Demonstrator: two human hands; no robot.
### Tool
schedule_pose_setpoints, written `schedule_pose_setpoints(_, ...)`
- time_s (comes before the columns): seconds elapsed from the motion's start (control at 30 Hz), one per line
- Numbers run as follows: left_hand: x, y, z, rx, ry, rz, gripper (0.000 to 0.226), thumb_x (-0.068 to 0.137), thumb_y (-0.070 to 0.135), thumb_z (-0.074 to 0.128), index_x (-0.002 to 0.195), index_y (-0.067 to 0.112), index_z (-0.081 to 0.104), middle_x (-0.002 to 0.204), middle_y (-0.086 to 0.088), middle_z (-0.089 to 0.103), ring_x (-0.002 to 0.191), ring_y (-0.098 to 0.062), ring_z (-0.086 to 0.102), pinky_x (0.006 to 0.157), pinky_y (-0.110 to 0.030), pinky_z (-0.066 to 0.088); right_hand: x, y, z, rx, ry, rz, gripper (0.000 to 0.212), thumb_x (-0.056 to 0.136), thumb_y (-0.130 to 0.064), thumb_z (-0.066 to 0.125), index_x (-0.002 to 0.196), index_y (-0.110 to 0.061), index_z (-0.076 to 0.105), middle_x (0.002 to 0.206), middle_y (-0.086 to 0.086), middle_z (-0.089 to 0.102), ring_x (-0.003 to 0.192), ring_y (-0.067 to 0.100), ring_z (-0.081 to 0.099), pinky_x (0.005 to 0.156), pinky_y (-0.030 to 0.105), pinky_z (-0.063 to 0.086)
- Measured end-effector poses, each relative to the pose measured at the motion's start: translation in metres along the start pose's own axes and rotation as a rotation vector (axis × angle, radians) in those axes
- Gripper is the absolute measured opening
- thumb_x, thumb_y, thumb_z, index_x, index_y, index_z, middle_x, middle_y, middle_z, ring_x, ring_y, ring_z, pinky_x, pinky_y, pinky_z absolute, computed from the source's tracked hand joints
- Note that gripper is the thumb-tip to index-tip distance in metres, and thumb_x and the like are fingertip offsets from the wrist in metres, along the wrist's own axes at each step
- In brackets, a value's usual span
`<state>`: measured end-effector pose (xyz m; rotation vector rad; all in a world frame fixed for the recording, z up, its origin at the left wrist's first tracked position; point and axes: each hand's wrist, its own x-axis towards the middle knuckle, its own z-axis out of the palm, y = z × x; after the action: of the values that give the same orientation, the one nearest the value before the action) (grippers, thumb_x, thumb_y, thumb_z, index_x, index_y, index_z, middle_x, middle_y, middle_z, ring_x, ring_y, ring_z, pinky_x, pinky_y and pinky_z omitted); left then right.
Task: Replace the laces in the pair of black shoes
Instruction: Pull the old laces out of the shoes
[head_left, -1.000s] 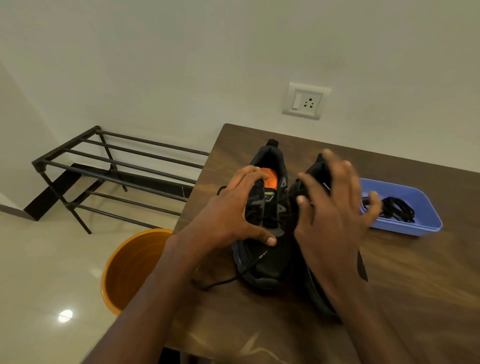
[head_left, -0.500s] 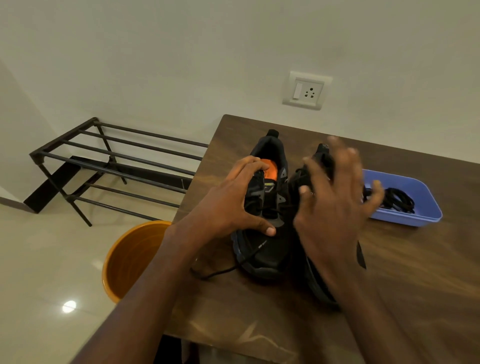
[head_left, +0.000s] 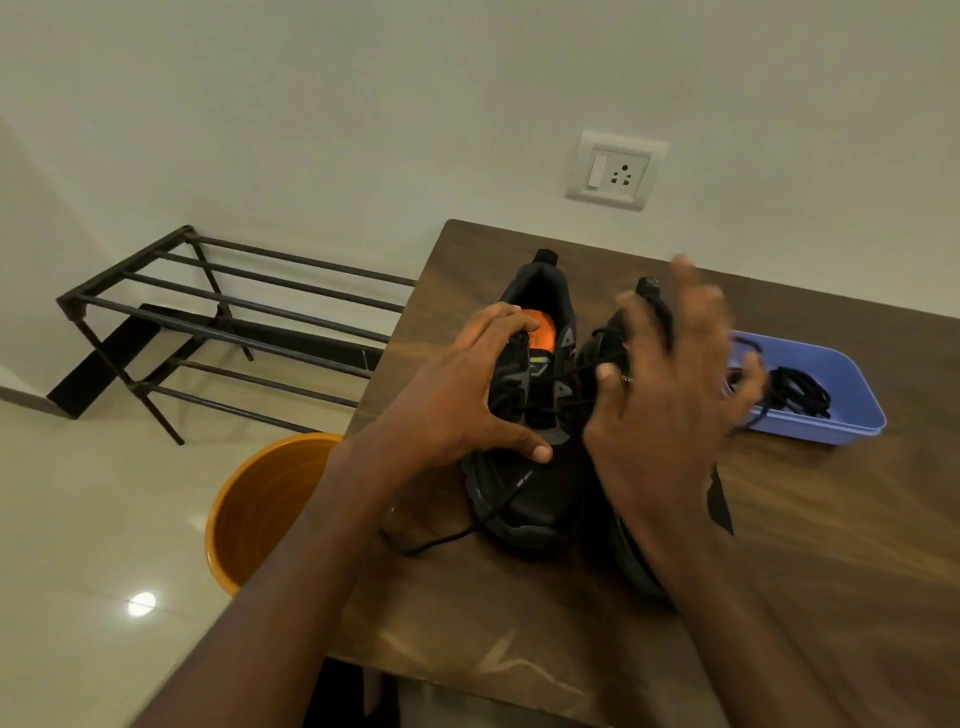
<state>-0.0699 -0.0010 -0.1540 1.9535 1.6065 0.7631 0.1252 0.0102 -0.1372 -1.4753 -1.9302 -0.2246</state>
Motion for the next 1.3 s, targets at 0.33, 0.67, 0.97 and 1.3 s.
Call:
schedule_pose_setpoints(0.33,0.000,-0.004,0.003,-0.024,0.010,0.011,0.122,0.058,0.050,0.097,0.157,0.038,0.026,0.163,0.025,0.009,0.138,-0.004,0.031,0.093,-0.008,0.033,0.004,0.012,0.018,0.050,-0.246,-0.055,0.042,0.087,-0.032,0.077,0.127,-0.039,0.065,0.162,-0.011,0.036,0.154,0.020,0.028,0.117,0.070,0.005)
schedule_pose_setpoints(0.67,-0.001,-0.001,-0.001,-0.037,0.006,0.006,0.118,0.057,0.048,0.098,0.152,0.041,0.029,0.162,0.025,0.012,0.136,-0.004,0.031,0.098,-0.022,0.044,0.011,0.029,-0.015,0.141,0.198,0.214,0.008,0.091,-0.026,0.068,0.097,-0.024,0.072,0.121,-0.002,0.061,0.112,0.015,0.056,0.109,0.059,0.035)
schedule_pose_setpoints(0.97,-0.001,0.000,0.000,-0.022,0.008,0.005,0.119,0.059,0.047,0.097,0.154,0.039,0.027,0.163,0.023,0.012,0.137,-0.004,0.031,0.099,-0.022,0.045,-0.001,0.002,0.012,0.060,-0.241,-0.046,0.016,0.089,-0.032,0.075,0.105,-0.031,0.074,0.149,-0.004,0.054,0.145,0.019,0.041,0.120,0.064,0.006)
schedule_pose_setpoints(1.3,-0.003,0.006,-0.004,0.018,-0.021,-0.033,0.102,0.061,0.053,0.094,0.146,0.044,0.038,0.165,0.025,0.005,0.144,-0.014,0.031,0.107,-0.033,0.045,0.012,0.035,-0.020,0.201,0.104,0.166,0.015,0.092,-0.034,0.057,0.081,-0.023,0.057,0.082,-0.008,0.061,0.074,0.012,0.055,0.093,0.055,0.049)
